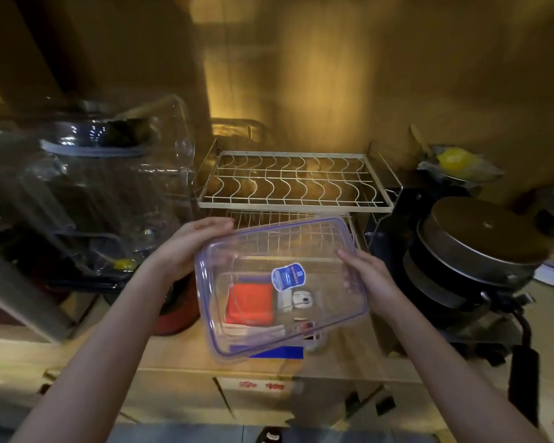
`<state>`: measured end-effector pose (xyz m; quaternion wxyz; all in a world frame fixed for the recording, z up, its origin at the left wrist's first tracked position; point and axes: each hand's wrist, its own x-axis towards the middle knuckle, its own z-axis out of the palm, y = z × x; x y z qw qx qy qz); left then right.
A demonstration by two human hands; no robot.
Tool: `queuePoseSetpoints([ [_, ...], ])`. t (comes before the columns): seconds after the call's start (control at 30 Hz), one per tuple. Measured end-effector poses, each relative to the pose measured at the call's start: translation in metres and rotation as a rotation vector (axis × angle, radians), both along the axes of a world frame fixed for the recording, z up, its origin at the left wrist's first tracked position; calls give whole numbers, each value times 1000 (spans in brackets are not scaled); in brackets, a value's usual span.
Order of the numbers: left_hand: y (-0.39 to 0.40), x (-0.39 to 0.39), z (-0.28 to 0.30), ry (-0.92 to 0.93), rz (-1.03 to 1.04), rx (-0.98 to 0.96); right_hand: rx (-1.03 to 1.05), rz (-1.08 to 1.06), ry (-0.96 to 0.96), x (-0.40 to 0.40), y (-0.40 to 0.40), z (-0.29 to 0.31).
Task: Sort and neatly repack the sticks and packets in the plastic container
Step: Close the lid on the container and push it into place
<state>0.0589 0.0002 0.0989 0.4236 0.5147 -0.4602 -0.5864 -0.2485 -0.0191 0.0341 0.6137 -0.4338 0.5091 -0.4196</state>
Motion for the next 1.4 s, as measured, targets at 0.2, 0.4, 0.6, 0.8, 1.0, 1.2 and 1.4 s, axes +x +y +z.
queuePoseSetpoints([
  [0.2, 30, -5, -58, 204, 210, 70, 74, -160, -3, 6, 5, -25],
  [0.4, 29, -30, -116, -382, 570, 60, 9, -201, 205, 31, 5, -57],
  [0.6, 18, -25, -138, -696, 483, 107, -126, -157, 428, 47, -6, -84],
  [0.8, 6, -11, -173, -777, 422, 267, -70, -109, 500, 61, -18, -107],
  [1.0, -3, -8, -192, -791, 436, 268, -30, -128, 547, 65, -20, -127],
  [1.2, -6, -11, -198, -760, 474, 266, 70, -179, 403, 60, -14, -134],
  [1.4, -3, -8, -196, -665, 485, 299, 85, -148, 360, 57, -12, -138],
])
